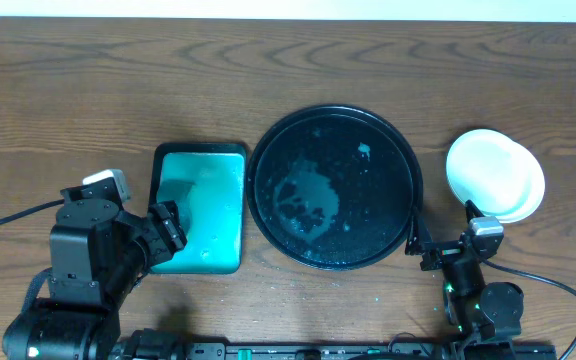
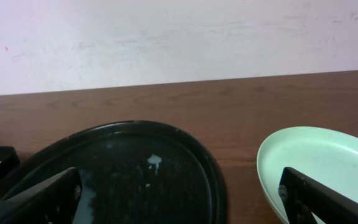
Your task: Clean dirty plates on tray and stack at the side
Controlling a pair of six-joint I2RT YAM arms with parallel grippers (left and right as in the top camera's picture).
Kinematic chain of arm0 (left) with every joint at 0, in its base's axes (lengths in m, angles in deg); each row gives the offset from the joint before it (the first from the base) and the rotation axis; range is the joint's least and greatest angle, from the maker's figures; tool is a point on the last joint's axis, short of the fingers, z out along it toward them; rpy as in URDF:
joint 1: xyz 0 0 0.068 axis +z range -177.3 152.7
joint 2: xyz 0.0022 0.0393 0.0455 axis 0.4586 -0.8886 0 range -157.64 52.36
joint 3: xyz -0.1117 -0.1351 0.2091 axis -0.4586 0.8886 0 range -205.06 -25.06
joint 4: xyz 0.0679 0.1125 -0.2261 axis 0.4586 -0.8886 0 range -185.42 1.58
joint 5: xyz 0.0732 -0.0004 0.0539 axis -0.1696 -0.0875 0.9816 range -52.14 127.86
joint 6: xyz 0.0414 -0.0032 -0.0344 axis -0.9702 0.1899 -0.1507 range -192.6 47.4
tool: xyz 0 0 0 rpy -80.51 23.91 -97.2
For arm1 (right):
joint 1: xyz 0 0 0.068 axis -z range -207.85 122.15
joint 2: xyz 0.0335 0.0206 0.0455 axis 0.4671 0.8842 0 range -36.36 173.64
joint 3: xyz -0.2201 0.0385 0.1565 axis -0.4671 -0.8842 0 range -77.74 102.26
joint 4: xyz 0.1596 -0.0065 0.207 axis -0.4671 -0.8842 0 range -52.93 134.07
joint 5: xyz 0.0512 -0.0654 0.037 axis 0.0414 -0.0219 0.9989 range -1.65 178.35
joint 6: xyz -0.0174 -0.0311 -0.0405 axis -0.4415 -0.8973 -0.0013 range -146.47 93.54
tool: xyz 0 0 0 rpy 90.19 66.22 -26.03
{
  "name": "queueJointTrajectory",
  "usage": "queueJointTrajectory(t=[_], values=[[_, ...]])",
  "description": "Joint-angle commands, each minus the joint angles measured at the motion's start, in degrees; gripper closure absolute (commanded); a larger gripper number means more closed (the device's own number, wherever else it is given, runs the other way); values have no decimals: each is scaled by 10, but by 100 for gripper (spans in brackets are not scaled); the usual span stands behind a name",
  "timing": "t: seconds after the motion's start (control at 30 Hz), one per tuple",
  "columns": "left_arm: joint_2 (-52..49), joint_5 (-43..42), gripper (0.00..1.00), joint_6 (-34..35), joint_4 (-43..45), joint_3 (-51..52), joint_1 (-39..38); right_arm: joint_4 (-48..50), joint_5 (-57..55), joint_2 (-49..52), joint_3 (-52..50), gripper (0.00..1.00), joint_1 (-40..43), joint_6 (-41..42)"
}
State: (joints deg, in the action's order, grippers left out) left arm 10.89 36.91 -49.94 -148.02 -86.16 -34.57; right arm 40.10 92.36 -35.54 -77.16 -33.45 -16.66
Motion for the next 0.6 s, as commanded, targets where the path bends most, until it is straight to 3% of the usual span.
queueJointTrajectory(t=[0.0, 0.23, 0.57], values=[[0, 5, 20, -1, 0, 3, 2, 1, -8, -5, -3, 1, -7, -7], [21, 15, 20, -5, 16, 20, 10, 0, -8, -5, -3, 1, -7, -7], [219, -30, 20, -17, 393, 336, 67, 1, -8, -5, -3, 1, -7, -7]])
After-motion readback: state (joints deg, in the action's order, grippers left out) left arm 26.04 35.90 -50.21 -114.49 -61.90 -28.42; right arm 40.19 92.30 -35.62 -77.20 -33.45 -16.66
